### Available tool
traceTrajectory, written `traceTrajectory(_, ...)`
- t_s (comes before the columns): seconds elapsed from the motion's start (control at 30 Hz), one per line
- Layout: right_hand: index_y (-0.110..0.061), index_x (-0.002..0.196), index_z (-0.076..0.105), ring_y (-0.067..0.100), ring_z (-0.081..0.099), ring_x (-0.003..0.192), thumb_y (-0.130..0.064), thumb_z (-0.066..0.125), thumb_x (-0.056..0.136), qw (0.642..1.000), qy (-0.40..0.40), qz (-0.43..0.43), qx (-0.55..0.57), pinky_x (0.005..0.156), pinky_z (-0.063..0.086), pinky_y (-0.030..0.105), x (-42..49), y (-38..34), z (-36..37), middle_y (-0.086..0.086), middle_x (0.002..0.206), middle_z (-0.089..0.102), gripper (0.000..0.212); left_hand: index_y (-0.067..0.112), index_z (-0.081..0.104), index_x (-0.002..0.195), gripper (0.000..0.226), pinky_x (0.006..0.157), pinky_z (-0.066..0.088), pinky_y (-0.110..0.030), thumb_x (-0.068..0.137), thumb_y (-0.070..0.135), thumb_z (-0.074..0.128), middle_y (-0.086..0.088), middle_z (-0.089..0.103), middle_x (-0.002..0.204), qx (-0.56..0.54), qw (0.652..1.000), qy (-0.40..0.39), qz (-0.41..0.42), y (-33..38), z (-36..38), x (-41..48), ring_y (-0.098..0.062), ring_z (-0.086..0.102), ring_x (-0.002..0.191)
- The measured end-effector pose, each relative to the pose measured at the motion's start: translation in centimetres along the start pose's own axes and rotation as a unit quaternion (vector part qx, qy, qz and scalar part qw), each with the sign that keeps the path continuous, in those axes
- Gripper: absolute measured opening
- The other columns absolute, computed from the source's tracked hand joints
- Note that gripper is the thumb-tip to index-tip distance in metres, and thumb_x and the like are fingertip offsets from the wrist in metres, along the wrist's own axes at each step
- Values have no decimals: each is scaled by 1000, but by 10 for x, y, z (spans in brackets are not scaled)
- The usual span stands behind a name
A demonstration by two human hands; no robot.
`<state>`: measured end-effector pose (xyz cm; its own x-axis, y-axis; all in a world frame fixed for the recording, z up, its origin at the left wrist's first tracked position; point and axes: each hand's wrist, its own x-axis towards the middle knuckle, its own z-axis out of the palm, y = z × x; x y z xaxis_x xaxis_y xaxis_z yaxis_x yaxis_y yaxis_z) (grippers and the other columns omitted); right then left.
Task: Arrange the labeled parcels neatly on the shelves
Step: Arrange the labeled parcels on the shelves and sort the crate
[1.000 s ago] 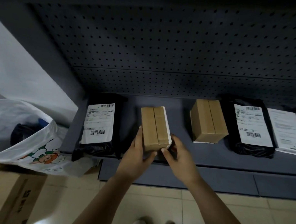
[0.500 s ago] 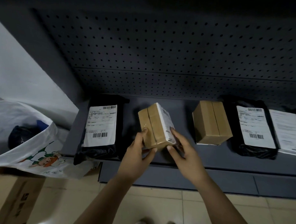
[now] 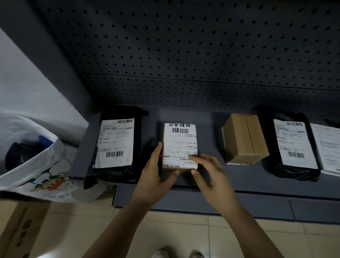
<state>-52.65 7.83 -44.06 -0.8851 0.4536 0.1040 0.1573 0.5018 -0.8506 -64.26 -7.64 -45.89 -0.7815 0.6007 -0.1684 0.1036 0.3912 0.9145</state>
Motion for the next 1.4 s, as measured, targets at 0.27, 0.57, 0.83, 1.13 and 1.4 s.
traceTrajectory(0.27,-36,139,47,1,51,124,-32,57,97,978,-6,183,103,107,44,38,28,1,6,-14,133,57,43,26,40,144,57,106,43,-32,92,32,63,12,58,132,-70,997,17,-27,17,3,9,-2,53,123)
traceTrajectory(0.57,-21,141,43,10,51,123,-23,68,90,971,102,204,64,98,44,15,19,4,-20,-5,137,49,57,31,47,140,50,98,41,-18,91,22,57,5,56,133,8,997,-44,-57,35,-8,48,-3,55,115)
traceTrajectory(0.83,-21,149,35,16,41,135,-31,70,88,984,18,179,4,113,35,37,44,7,-28,2,149,41,71,11,41,137,58,103,34,-23,88,24,67,-1,38,131,-33,984,152,-86,50,22,-22,-15,42,122)
traceTrajectory(1.13,-24,123,57,-4,58,99,-30,72,86,989,42,141,-5,87,49,19,-8,3,-29,-9,110,61,40,21,35,148,60,88,28,1,94,25,62,6,40,140,15,998,40,-51,47,13,9,13,39,109)
traceTrajectory(1.4,-17,139,49,8,43,129,-21,62,94,991,20,133,1,108,33,22,36,6,-39,-5,140,46,48,20,49,128,44,102,42,-35,87,21,65,4,39,123,5,981,191,-16,60,18,-30,-19,49,115)
